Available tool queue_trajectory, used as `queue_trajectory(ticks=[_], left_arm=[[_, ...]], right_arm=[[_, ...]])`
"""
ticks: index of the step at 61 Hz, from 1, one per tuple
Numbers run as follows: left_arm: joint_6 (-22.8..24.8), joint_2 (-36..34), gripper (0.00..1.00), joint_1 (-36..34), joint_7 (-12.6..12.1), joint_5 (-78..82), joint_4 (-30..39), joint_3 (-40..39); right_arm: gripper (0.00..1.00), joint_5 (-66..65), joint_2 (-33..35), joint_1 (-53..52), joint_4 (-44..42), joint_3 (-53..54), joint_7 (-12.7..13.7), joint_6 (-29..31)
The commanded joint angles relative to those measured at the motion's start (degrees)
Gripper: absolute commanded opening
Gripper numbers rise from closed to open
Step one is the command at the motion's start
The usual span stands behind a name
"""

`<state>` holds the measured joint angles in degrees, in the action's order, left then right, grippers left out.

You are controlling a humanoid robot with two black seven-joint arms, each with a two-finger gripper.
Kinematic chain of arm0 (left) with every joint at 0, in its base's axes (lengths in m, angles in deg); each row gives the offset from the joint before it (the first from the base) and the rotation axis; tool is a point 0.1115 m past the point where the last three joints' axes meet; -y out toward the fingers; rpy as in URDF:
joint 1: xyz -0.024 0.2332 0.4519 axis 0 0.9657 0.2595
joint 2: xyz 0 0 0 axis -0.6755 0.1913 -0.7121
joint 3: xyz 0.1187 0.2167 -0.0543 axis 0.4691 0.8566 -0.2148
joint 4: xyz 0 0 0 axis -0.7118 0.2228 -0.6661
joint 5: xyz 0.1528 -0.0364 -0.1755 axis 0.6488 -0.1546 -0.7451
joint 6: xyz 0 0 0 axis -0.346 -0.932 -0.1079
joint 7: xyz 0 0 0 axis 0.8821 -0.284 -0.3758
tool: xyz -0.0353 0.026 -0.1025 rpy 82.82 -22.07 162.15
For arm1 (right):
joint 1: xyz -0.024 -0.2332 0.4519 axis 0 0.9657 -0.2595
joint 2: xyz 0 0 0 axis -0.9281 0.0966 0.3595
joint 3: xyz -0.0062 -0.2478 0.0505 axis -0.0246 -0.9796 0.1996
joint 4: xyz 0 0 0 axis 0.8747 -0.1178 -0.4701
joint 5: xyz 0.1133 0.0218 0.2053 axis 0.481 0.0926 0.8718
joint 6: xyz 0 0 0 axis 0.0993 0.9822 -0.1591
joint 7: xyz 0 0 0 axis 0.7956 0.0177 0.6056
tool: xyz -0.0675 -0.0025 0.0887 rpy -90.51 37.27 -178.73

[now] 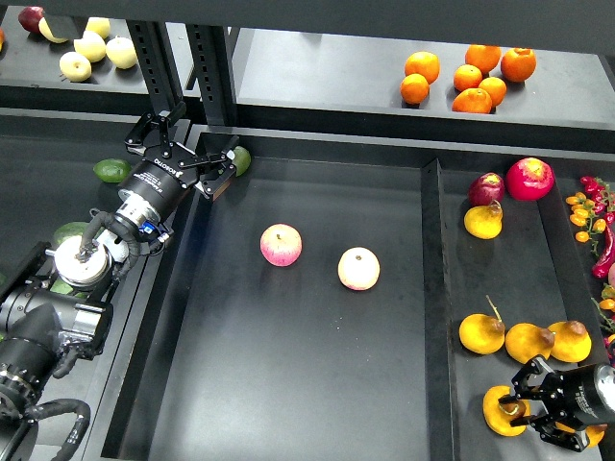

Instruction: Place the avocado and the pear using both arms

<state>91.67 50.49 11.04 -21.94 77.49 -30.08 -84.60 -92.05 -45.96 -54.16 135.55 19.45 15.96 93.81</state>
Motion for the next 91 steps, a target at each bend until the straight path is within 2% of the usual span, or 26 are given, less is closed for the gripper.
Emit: queue_trajectory(ticks=[1,8,11,12,14,15,33,60,74,78,80,91], left_arm=[[0.0,0.0,0.99,0.0,0.0,-0.08,-0.02,0.01],[0.0,0.0,0.99,0.0,0.0,0.01,0.07,0.01],[0.0,0.0,0.99,0.0,0.0,-0.08,0.07,-0.08],[0.0,0.0,0.99,0.0,0.0,-0.08,0.07,0.01],[0.0,0.0,0.99,0.0,0.0,-0.08,0.07,-0.08],[0.0,0.0,0.99,0.0,0.0,-0.08,0.07,-0.08],[0.0,0.0,0.99,0.26,0.0,-0.08,-0.02,-0.16],[0.0,0.0,0.99,2.02,0.18,-0.08,0.33,-1.22],[0.0,0.0,0.99,2.81,0.18,-0.08,0.33,-1.22],[0.0,0.0,0.99,2.81,0.18,-0.08,0.33,-1.22],[0.0,0.0,0.99,2.81,0.18,-0.08,0.42,-1.22],[0.0,0.0,0.99,2.81,0.18,-0.08,0.42,-0.95]], right_arm=[[0.48,0.03,0.1,-0.12,0.1,0.0,0.0,0.01],[0.62,-0.06,0.1,-0.12,0.1,0.09,0.0,0.01],[0.77,-0.06,0.27,-0.12,0.1,0.53,0.0,0.01],[0.87,0.03,0.36,-0.12,0.1,0.88,0.0,0.01],[0.99,0.03,0.45,-0.21,0.1,1.23,0.0,0.01],[1.0,0.03,0.62,-0.12,0.19,1.58,0.0,0.01],[1.0,3.28,4.93,-0.82,2.47,7.29,0.0,0.01],[1.0,15.41,3.79,-0.74,2.21,23.11,0.0,0.01],[1.0,17.08,-2.01,-0.65,-3.41,33.39,0.0,0.01],[1.0,17.17,-5.08,-0.65,-6.14,36.56,0.0,0.01],[1.0,17.17,-9.8,-0.65,-9.02,41.28,0.0,0.01],[1.0,16.64,-17.83,-0.56,-10.97,51.5,0.0,0.01]])
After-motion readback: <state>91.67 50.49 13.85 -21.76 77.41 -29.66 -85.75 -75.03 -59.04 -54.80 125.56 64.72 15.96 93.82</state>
